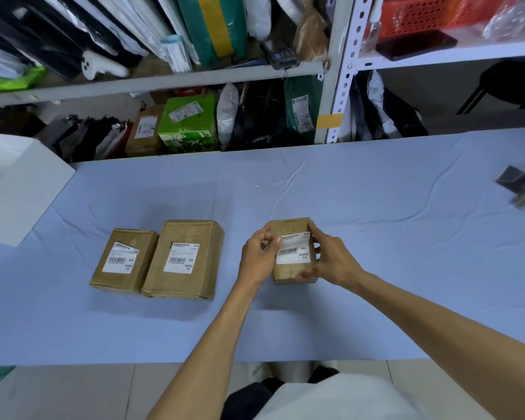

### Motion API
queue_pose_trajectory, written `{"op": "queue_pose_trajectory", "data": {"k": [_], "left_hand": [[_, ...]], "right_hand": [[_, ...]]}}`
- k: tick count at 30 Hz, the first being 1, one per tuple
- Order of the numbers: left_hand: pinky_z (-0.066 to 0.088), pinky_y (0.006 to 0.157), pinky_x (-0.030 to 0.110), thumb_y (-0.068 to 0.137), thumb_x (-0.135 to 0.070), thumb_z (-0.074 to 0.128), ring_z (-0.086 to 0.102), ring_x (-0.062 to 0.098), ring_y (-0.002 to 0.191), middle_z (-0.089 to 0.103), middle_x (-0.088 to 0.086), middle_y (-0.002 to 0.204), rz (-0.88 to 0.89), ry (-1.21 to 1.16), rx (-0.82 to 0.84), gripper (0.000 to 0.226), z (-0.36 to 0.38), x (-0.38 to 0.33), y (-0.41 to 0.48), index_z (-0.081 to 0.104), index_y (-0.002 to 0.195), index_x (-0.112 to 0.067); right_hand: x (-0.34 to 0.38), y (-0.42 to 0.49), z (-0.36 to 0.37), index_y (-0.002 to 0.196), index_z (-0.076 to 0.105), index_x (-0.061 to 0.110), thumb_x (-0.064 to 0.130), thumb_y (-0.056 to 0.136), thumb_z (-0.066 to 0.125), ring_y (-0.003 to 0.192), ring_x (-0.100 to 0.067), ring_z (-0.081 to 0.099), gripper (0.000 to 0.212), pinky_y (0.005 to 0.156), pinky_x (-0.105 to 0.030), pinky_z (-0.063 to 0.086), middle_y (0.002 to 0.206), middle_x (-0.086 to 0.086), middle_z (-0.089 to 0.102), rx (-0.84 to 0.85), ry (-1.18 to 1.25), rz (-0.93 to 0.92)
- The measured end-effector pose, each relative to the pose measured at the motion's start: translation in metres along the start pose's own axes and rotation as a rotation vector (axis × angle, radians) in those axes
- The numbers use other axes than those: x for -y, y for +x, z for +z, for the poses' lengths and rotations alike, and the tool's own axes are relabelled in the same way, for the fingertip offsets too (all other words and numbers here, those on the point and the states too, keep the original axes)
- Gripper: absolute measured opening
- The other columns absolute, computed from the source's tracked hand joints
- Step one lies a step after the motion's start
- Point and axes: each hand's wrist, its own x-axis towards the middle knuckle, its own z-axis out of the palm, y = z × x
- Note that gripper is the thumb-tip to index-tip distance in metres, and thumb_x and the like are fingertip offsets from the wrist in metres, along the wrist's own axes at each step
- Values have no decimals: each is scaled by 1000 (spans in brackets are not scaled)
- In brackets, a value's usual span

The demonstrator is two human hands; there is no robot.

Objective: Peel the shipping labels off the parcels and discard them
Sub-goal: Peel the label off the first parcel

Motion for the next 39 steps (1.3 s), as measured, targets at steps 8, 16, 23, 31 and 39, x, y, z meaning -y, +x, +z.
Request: {"op": "queue_pose_trajectory", "data": {"k": [8,16,23,31,39], "left_hand": [[52,94,46,93,-17,60,63,22,111,42,-6,149,-49,-5,-4,18,2,19,-2,59,75,-18],[50,97,48,92,-17,60,60,23,116,40,-5,150,-72,-39,4,17,2,27,2,61,75,-17],[51,96,47,92,-16,60,59,23,117,40,-4,150,-74,-43,23,15,4,27,4,62,77,-17],[51,95,48,93,-16,60,62,24,113,40,-6,150,-94,-33,16,16,4,25,4,61,77,-15],[52,93,49,93,-18,59,61,26,114,39,-7,151,-94,-11,19,17,4,23,4,59,76,-16]], "right_hand": [[-14,1,16,152,16,24,6,59,86,95,-17,62,118,75,-21,54,113,2,60,6,35,26],[-17,6,17,152,16,20,4,60,85,91,-13,61,117,64,-7,49,109,5,58,27,34,44],[-21,9,16,153,12,21,6,58,87,95,-14,62,122,73,-15,50,116,4,58,45,24,64],[-23,11,16,153,10,21,8,59,87,97,-14,61,123,74,-16,48,118,5,58,61,9,55],[-23,11,15,153,10,22,9,59,87,97,-14,60,122,77,-19,49,112,9,56,67,5,40]]}}
